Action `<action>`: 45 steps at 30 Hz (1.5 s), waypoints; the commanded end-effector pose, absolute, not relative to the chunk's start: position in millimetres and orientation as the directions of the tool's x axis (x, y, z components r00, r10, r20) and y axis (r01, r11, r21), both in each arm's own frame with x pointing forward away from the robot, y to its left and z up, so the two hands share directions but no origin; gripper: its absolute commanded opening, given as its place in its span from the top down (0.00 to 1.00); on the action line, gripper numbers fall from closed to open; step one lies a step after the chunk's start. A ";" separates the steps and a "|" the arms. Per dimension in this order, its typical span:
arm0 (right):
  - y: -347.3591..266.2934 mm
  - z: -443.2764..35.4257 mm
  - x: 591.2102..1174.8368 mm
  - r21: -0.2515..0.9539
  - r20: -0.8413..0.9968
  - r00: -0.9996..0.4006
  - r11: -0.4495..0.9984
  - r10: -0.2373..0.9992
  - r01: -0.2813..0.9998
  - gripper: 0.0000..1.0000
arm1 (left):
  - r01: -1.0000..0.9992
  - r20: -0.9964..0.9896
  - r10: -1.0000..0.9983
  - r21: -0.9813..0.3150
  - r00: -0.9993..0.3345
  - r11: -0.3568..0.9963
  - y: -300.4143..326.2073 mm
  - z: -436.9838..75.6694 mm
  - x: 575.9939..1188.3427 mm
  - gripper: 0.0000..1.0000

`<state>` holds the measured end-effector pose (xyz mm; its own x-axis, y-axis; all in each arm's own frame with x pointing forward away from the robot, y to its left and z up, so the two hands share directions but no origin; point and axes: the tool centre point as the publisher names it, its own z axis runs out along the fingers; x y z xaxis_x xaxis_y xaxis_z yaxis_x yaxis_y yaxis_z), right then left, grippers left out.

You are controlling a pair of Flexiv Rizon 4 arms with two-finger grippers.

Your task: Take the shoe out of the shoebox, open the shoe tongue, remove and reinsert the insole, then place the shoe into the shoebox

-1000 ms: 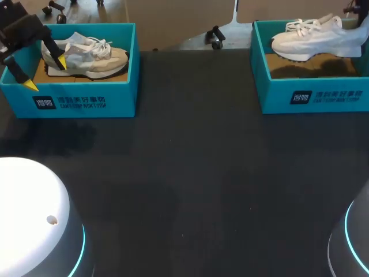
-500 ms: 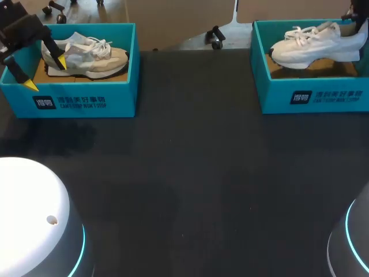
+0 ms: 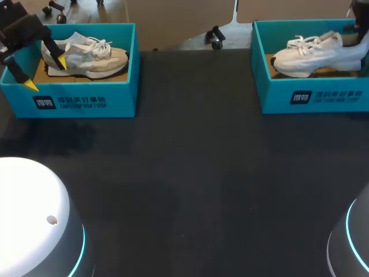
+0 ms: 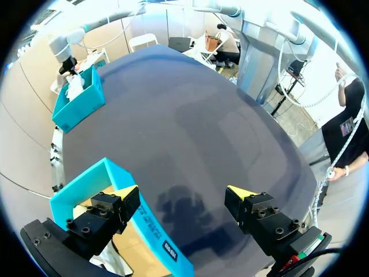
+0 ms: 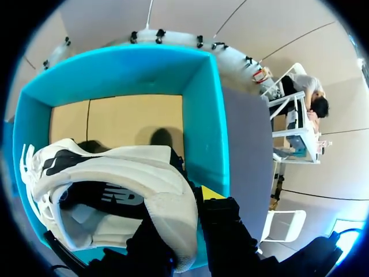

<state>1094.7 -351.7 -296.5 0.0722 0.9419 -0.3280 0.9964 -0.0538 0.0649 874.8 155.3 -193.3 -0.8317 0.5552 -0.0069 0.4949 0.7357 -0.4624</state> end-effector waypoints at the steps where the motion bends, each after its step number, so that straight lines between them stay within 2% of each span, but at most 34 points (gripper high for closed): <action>1: -348.3 -299.7 1082.7 0.085 -0.329 0.075 -0.050 0.941 0.995 1.00 | 0.496 -0.006 0.556 -0.461 -0.831 0.736 155.6 -193.1 874.7 0.00; 16: -341.7 -302.8 1058.3 0.030 -0.329 0.077 -0.071 0.941 0.997 1.00 | 0.496 -0.006 0.556 -0.461 -0.831 0.736 155.6 -193.1 874.7 0.00; 45: -350.7 -324.8 1045.3 0.016 -0.315 0.110 -0.111 0.943 0.994 1.00 | 0.496 -0.006 0.556 -0.461 -0.831 0.736 155.6 -193.1 874.7 0.00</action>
<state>1050.2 -348.7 -325.1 0.1077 0.9411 -0.3204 0.9939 -0.1103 0.0102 874.8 155.3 -193.3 -0.8317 0.5552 -0.0069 0.4949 0.7357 -0.4624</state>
